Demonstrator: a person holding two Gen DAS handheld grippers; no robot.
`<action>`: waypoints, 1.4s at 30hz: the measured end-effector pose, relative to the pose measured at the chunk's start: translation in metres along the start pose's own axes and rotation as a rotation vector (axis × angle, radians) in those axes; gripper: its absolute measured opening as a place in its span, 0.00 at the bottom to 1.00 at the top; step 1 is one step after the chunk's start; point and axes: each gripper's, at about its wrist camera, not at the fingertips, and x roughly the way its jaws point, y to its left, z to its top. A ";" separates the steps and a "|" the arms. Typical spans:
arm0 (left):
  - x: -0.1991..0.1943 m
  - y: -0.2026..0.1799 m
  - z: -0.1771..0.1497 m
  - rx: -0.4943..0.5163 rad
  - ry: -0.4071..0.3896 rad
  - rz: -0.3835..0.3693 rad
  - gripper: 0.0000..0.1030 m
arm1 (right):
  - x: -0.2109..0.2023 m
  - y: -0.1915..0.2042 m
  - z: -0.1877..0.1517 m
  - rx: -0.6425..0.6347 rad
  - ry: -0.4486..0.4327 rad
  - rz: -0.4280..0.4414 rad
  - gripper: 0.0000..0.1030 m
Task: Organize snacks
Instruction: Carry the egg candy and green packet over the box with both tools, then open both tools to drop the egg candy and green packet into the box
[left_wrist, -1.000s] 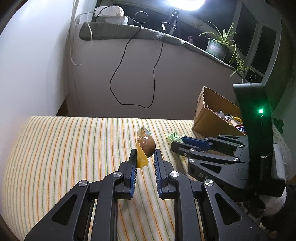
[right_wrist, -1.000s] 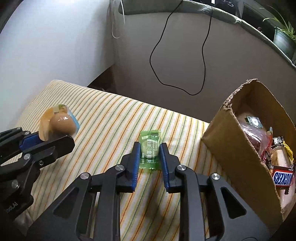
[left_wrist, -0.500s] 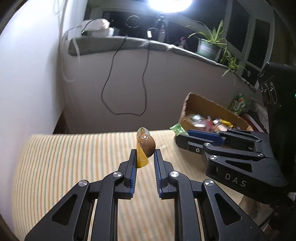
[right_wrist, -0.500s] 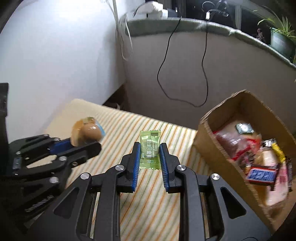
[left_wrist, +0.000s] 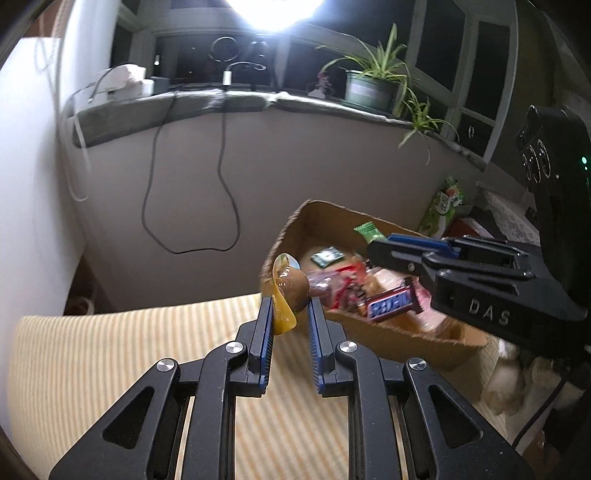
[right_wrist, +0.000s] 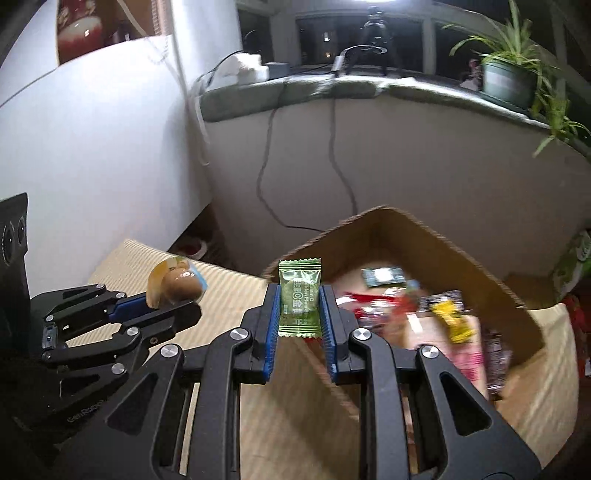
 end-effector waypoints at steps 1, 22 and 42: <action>0.003 -0.003 0.002 0.005 0.001 -0.001 0.15 | -0.003 -0.008 0.001 0.005 -0.003 -0.008 0.21; 0.045 -0.064 0.026 0.082 0.026 -0.018 0.16 | -0.006 -0.101 -0.006 0.082 0.009 -0.064 0.21; 0.017 -0.080 0.024 0.082 -0.019 0.016 0.33 | -0.038 -0.112 -0.022 0.108 -0.029 -0.095 0.53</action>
